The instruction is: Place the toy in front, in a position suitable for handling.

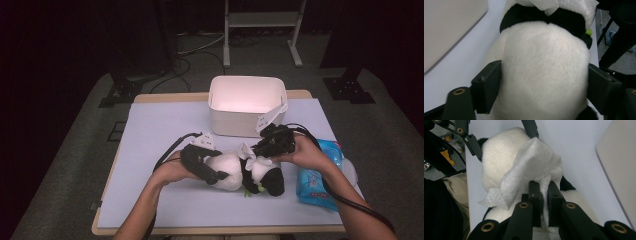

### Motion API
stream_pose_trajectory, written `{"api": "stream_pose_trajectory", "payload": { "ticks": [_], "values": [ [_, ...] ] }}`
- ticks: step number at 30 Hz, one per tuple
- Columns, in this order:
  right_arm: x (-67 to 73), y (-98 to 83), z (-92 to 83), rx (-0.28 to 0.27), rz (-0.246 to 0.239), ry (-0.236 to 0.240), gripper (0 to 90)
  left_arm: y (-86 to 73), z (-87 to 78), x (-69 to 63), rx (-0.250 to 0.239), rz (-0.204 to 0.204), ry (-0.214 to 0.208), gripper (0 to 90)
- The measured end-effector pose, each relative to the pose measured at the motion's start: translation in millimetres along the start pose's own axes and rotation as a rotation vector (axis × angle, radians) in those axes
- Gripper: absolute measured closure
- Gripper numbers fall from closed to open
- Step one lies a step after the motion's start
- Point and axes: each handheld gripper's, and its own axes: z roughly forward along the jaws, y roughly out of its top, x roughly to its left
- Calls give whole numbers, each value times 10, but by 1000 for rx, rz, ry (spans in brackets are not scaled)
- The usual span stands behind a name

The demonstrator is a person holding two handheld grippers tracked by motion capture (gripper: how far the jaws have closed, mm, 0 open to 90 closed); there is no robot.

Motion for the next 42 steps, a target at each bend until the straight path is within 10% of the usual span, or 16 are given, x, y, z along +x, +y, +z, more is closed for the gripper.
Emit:
{"api": "stream_pose_trajectory", "payload": {
  "ticks": [10, 17, 25, 42],
  "values": [
    [161, -125, 19, 1, -28, 48, 840, -22, 31, 32, 23, -118, -75, 45],
    [249, -224, 24, 2, -25, 75, 839, -19, 151, -10, 68, -93, -108, 22],
    [210, -215, -2, -17, -23, 73, 837, 6, 86, -78, 41, -1, -34, 363],
    [-51, 124, -68, -17, -13, -29, 835, 157, -66, -27, 16, 133, 149, 403]
  ]
}}
